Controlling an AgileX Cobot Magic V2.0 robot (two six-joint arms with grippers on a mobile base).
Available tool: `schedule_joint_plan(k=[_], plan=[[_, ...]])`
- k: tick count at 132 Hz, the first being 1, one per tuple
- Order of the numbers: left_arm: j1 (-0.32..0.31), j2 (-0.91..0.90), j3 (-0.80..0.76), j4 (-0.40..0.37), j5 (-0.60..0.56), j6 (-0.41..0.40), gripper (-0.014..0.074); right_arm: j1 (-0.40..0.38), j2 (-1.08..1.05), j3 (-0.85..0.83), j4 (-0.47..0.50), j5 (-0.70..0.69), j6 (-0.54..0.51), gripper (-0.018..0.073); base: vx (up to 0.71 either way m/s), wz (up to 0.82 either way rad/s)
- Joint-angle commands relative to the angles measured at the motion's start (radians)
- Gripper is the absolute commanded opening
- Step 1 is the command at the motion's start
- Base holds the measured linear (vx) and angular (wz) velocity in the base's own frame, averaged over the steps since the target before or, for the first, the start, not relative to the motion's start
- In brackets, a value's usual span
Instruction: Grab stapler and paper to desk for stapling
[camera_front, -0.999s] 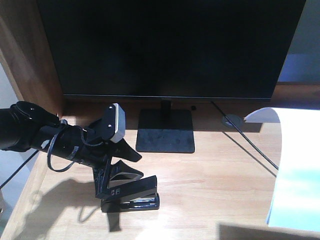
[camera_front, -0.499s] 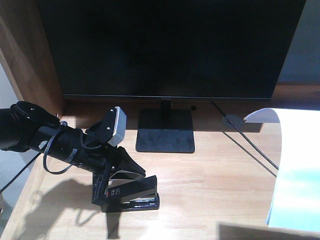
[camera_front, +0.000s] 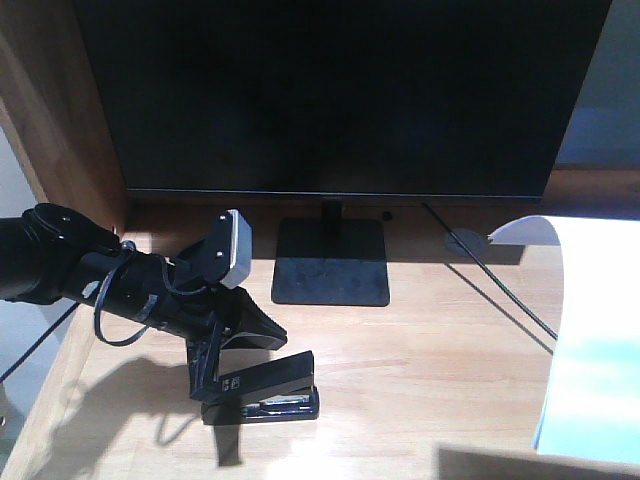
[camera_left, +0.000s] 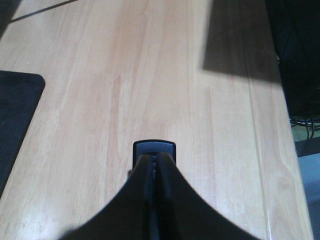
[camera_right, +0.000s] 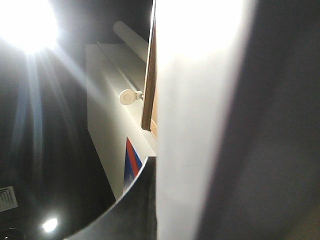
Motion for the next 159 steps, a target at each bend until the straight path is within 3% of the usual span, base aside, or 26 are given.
schedule_joint_plan(k=[1,159], plan=[[-0.005,-0.018,-0.024,-0.069,0.019,-0.006,-0.0008,-0.006,0.012,-0.025,-0.004,-0.036,-0.003,-0.0002,0.0,0.0],[-0.035,0.067,-0.024,-0.082,-0.003,0.026,-0.0006,-0.006,0.012,-0.025,-0.005,-0.033,-0.003,-0.0002,0.0,0.0]])
